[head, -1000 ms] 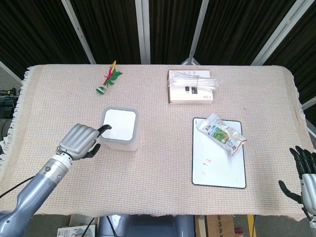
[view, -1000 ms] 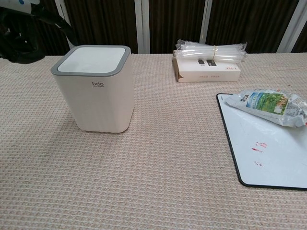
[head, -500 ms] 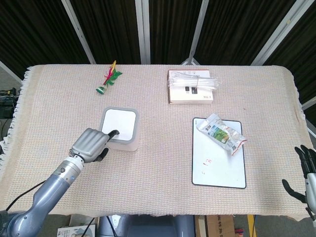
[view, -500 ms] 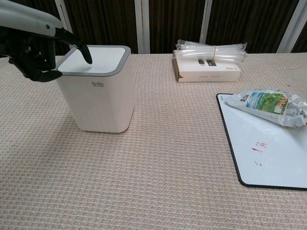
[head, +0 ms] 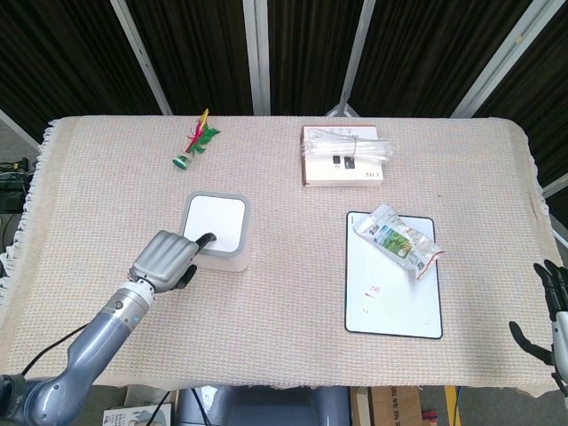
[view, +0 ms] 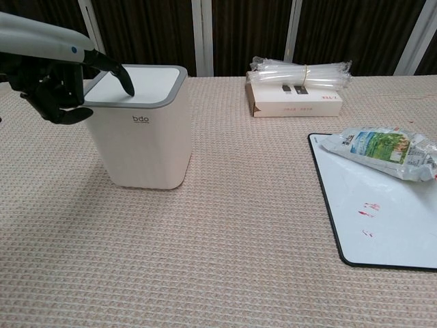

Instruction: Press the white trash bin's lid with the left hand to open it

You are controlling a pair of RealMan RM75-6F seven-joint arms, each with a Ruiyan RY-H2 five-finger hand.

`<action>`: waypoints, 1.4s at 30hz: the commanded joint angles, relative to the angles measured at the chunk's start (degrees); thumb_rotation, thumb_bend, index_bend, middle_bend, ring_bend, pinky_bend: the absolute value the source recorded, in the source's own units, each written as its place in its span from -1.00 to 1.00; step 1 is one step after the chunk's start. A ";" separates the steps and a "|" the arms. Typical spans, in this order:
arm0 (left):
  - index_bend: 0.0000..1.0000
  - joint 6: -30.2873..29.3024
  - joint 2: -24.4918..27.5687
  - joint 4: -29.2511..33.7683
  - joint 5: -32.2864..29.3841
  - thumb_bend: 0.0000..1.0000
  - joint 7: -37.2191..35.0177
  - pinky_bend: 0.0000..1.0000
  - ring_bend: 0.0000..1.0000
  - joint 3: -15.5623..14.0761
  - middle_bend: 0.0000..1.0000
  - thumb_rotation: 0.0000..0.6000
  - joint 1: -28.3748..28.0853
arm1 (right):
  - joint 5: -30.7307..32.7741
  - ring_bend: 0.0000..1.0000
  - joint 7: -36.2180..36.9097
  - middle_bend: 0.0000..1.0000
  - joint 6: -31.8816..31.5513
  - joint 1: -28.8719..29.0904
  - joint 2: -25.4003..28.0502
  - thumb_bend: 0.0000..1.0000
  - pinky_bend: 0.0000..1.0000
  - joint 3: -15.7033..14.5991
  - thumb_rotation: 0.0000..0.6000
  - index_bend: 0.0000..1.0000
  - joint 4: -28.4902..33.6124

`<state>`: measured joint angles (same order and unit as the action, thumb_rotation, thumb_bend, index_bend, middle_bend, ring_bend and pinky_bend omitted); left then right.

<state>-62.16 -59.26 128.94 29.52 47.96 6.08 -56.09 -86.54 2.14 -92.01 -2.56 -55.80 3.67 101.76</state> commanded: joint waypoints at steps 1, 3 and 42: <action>-0.57 0.02 -0.37 -0.18 -0.82 0.39 0.53 0.51 0.56 -0.67 0.85 1.00 -0.62 | 0.15 -0.90 0.12 -0.87 -0.34 -0.11 -0.25 -0.46 -0.96 0.20 1.00 -0.79 0.08; -0.57 -0.16 -0.48 -0.03 -1.00 0.39 0.75 0.51 0.56 -0.88 0.85 1.00 -0.97 | 0.14 -0.90 0.07 -0.87 -0.39 -0.11 -0.38 -0.46 -0.96 0.24 1.00 -0.79 0.06; -0.59 -45.78 3.63 -5.70 64.21 -0.68 -16.07 -0.78 -0.90 -27.46 -0.63 1.00 40.02 | -4.77 -1.00 -1.11 -0.88 -0.22 0.43 -0.90 -0.46 -1.00 -1.26 1.00 -0.77 -1.23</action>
<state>-102.92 -56.88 129.98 87.87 42.05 -16.15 -22.20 -91.03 1.17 -92.16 -2.12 -56.74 2.58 100.52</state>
